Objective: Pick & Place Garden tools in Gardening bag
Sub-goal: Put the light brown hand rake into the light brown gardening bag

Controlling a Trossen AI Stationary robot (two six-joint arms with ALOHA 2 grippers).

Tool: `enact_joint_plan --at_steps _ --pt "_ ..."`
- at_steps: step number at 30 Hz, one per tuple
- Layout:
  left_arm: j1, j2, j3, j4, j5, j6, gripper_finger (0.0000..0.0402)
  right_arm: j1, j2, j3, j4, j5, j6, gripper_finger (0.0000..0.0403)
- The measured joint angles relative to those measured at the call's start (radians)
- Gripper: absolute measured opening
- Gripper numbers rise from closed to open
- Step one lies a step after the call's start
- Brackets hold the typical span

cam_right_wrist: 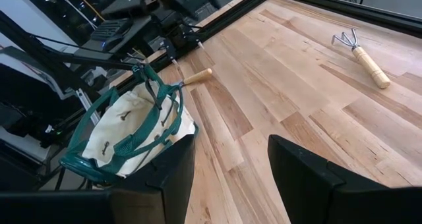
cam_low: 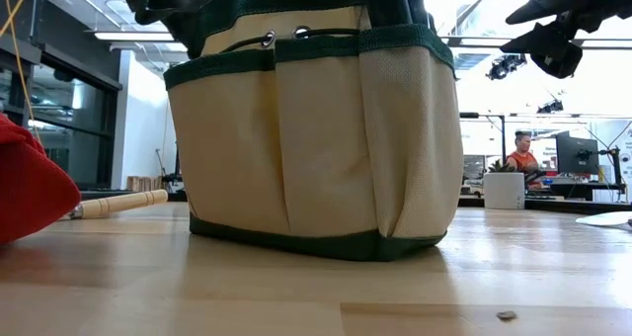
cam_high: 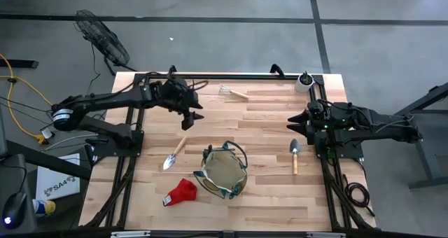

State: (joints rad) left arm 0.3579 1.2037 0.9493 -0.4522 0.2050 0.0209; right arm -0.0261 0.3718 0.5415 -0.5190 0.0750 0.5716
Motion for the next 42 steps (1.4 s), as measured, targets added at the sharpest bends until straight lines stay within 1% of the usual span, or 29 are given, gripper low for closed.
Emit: enact_joint_plan --at_steps 4,7,18,22,26,31,34,37,42 --pt "0.031 0.069 0.061 -0.007 0.001 -0.004 0.0214 0.0 0.0 0.0 0.0 0.0 0.0 0.0184" --pt "0.05 0.143 0.136 -0.014 0.002 -0.004 0.0214 0.0 0.0 0.0 0.0 0.0 0.0 0.0184" --pt "0.128 0.469 0.505 -0.203 0.002 -0.002 0.0214 0.0 0.0 0.0 0.0 0.0 0.0 0.0184" --pt "0.152 0.557 0.596 -0.243 0.01 -0.003 0.0214 0.0 0.0 0.0 0.0 0.0 0.0 0.0184" --pt "0.17 0.604 0.632 -0.258 0.02 0.017 0.0214 0.0 0.0 0.0 0.0 0.0 0.0 0.0184" --pt "0.209 0.624 0.634 -0.261 0.029 0.157 0.0218 0.0 0.0 0.0 0.0 0.0 0.0 0.0184" --pt "0.242 0.654 0.634 -0.262 0.047 0.191 0.0238 0.0 0.0 0.0 0.0 0.0 0.0 0.0184" --pt "0.273 0.681 0.633 -0.26 0.039 0.229 0.0266 0.0 0.0 0.0 0.0 0.0 0.0 0.0184" --pt "0.312 0.731 0.633 -0.248 -0.07 0.314 0.0303 0.0 0.0 0.0 0.0 0.0 0.0 0.0184"
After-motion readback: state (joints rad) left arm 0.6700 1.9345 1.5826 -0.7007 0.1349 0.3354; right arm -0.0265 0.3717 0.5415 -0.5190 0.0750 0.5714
